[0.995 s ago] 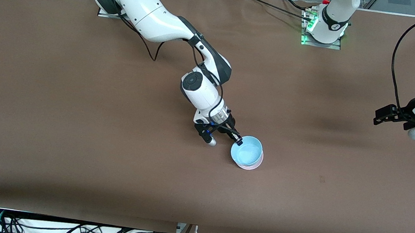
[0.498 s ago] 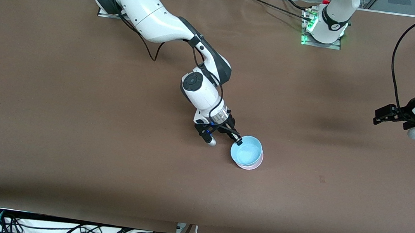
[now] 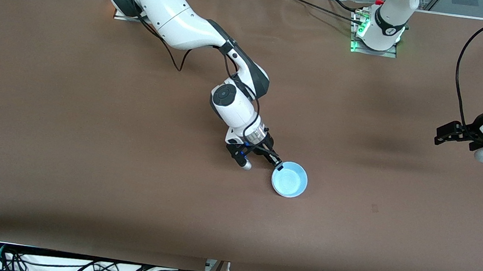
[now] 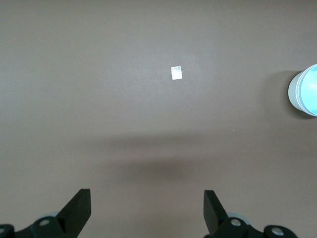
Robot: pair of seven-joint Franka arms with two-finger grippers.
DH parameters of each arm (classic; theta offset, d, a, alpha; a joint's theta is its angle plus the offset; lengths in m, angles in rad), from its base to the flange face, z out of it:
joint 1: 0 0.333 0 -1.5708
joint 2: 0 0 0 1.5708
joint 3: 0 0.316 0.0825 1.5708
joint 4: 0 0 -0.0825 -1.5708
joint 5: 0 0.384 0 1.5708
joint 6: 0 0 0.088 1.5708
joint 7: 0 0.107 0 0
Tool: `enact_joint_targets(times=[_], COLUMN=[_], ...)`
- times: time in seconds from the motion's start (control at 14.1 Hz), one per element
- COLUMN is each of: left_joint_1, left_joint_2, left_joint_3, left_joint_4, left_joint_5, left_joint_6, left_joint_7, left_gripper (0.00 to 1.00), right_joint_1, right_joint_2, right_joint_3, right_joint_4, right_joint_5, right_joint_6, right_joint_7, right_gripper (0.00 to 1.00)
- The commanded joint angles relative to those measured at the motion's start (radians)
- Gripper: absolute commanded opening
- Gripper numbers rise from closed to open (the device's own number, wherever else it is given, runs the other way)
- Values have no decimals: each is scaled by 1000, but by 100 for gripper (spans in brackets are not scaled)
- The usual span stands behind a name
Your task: Stack pink and blue bowls on white bowl
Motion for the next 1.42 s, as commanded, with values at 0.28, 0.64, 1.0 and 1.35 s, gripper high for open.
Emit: enact_joint_targets(times=[0.28, 0.64, 1.0, 1.35], left_joint_1=[4, 4, 4, 4], left_joint_2=[7, 8, 8, 8], left_joint_3=[-2, -2, -2, -2], left_joint_4=[25, 25, 25, 25], left_joint_5=[-21, -21, -21, -21], left_joint_6=[-23, -23, -23, -23], left_joint_7=[20, 20, 22, 22], left_gripper=[100, 100, 100, 100], right_joint_1=[-5, -97, -236, -410], right_joint_2=[-18, -208, -457, -803], right_joint_3=[2, -1, -52, -69], right_joint_4=[41, 27, -109, -430], right_joint_5=[-4, -8, 5, 7], right_joint_6=[-50, -355, -758, -954], right_joint_7=[-2, -185, -570, -1022], right_gripper=[52, 100, 100, 100])
